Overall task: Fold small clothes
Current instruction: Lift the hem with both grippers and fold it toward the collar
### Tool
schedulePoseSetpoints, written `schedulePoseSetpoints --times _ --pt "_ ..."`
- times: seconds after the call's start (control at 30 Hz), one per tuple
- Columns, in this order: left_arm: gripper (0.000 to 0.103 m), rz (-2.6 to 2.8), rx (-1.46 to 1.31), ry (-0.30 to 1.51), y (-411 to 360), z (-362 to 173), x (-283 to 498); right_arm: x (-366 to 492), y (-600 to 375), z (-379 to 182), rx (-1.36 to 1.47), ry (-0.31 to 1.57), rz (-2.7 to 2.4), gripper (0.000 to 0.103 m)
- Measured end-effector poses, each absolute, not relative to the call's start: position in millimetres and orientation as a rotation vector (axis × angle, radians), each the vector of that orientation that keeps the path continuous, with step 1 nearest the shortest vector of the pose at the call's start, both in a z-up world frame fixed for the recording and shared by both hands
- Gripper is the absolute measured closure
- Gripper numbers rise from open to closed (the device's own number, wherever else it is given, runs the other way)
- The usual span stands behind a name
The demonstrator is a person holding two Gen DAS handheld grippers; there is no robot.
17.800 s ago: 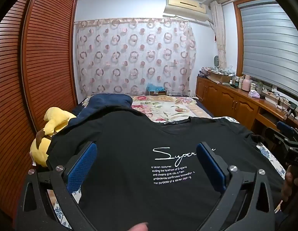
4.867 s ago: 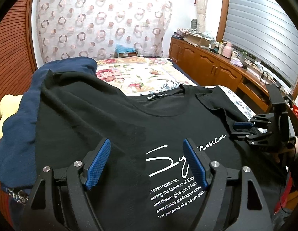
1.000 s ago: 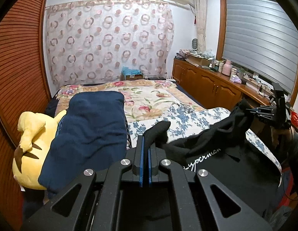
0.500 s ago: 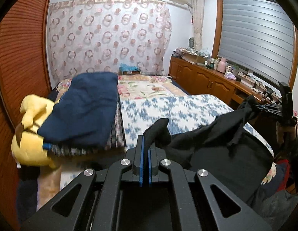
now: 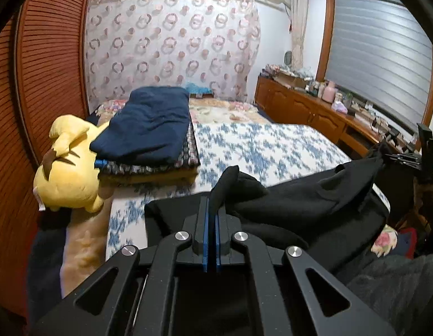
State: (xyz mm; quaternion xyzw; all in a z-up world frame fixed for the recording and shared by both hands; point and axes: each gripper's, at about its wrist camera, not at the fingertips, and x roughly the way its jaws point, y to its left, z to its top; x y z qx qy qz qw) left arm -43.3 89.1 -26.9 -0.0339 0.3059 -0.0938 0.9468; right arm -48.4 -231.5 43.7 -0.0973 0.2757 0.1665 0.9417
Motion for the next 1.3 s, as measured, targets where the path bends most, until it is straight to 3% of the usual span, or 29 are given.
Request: schedulePoseSetpoints --times 0.2,0.27,0.33,0.4,0.47,0.53,0.6,0.63,0.83,1.3 --pt "0.099 -0.195 -0.053 0.682 92.4 -45.5 -46.2 -64.8 -234.9 27.0 -0.182 0.669 0.358 0.098" --pt "0.092 -0.187 -0.062 0.699 98.0 -51.2 -44.1 -60.6 -236.2 19.1 -0.178 0.703 0.354 0.098" --pt "0.072 -0.175 -0.071 0.694 102.6 -50.1 -41.8 -55.7 -239.3 19.7 -0.169 0.716 0.341 0.098" --pt "0.065 -0.173 -0.079 0.679 106.9 -47.2 -42.4 -54.3 -241.8 27.9 -0.169 0.704 0.329 0.098" --pt "0.061 -0.174 -0.084 0.669 111.3 -43.4 -40.6 -56.3 -241.7 40.9 -0.176 0.675 0.322 0.093" --pt "0.044 -0.168 -0.078 0.664 114.0 -41.9 -36.7 -58.8 -240.8 55.1 -0.191 0.636 0.320 0.086" --pt "0.032 -0.170 -0.075 0.662 116.3 -41.1 -27.2 -62.8 -241.5 60.6 -0.196 0.608 0.313 0.060" --pt "0.030 -0.173 -0.077 0.665 116.5 -41.6 -22.0 -61.9 -241.8 64.5 -0.197 0.597 0.309 0.055" --pt "0.030 -0.167 -0.066 0.696 119.7 -53.5 18.6 -31.1 -236.8 66.4 -0.192 0.601 0.301 0.050" --pt "0.030 -0.129 -0.052 0.874 134.7 -108.5 59.1 64.1 -235.0 -0.1 -0.153 0.802 0.343 0.046"
